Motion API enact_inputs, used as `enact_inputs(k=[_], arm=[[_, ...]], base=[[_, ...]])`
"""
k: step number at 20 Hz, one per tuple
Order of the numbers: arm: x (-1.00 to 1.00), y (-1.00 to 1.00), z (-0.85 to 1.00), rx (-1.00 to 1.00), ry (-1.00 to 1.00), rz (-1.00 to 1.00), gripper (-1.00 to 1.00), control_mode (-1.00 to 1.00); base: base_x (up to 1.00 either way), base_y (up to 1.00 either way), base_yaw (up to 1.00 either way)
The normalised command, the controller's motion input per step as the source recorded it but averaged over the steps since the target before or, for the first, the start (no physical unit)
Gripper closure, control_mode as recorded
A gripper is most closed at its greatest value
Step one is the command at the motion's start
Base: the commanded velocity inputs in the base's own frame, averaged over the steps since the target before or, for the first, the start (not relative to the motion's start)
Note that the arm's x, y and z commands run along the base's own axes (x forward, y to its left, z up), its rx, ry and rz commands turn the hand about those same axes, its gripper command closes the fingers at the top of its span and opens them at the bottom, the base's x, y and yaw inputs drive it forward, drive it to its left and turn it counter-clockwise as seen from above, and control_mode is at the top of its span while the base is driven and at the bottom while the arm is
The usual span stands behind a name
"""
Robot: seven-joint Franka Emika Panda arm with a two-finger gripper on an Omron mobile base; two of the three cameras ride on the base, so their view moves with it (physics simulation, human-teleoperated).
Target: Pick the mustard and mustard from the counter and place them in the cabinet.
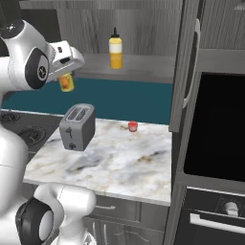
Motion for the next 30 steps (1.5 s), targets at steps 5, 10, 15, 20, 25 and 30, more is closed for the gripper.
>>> enact_inputs(k=[5, 10, 15, 20, 25, 30], arm=[[0.00, -0.01, 0.37, 0.00, -0.09, 0.00, 1.00, -1.00], [0.05, -0.02, 0.12, 0.00, -0.11, 0.00, 1.00, -1.00], [0.21, -0.05, -0.01, 0.00, -0.07, 0.00, 1.00, -1.00], [0.39, -0.10, -0.03, 0.00, -0.03, 0.00, 1.00, -1.00], [0.41, -0.06, -0.04, 0.00, -0.02, 0.00, 1.00, -1.00], [0.34, -0.01, -0.10, 0.00, 0.00, 0.00, 1.00, -1.00]], base=[[0.00, 0.00, 0.00], [0.00, 0.00, 0.00], [0.00, 0.00, 0.00], [0.00, 0.00, 0.00], [0.00, 0.00, 0.00], [0.00, 0.00, 0.00]])
